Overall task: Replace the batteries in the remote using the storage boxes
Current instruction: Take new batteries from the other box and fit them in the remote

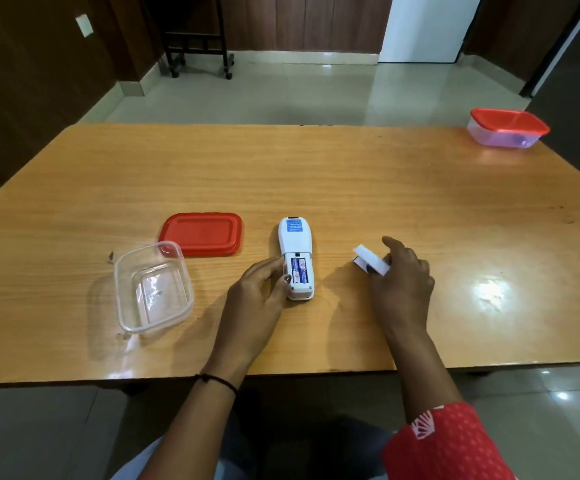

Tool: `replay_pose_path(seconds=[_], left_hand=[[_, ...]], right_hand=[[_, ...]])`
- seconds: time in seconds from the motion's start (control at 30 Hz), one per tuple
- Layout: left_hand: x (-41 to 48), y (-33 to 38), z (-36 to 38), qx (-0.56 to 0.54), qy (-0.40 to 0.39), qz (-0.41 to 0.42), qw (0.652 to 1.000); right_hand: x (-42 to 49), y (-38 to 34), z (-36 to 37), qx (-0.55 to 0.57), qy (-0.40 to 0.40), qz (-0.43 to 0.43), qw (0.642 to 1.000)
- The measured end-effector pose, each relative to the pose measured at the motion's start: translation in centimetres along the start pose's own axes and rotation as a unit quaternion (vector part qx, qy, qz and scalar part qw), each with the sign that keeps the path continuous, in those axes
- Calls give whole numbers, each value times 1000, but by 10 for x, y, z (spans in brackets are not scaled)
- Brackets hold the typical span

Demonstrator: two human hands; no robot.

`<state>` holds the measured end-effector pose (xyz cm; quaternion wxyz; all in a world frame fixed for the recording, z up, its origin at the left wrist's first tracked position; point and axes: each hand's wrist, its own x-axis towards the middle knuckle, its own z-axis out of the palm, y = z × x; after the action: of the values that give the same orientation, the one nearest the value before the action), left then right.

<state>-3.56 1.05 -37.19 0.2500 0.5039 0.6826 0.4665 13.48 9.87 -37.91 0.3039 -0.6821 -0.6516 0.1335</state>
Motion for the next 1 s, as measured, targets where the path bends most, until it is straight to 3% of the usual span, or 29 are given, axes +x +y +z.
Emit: replay_pose_path(seconds=[0.23,0.43,0.63,0.83,1.0], left_hand=[[1,-1,6,67,-10,-7,998],[2,-1,9,46,-28,-15,998],[1,1,11,-1,-44,-33,998],[4,8,2,-148,-28,-92,984],[4,7,2,-141,-14,-116,983]], right_hand=[[-18,-35,0,210,-26,-10,977],[-27,-49,3,250,-112,16,962],[-34,-61,17,113,-143,-52,982],[-47,-72,29,-26,-159,-125,979],[-48,-72,30,-97,-145,-129,976]])
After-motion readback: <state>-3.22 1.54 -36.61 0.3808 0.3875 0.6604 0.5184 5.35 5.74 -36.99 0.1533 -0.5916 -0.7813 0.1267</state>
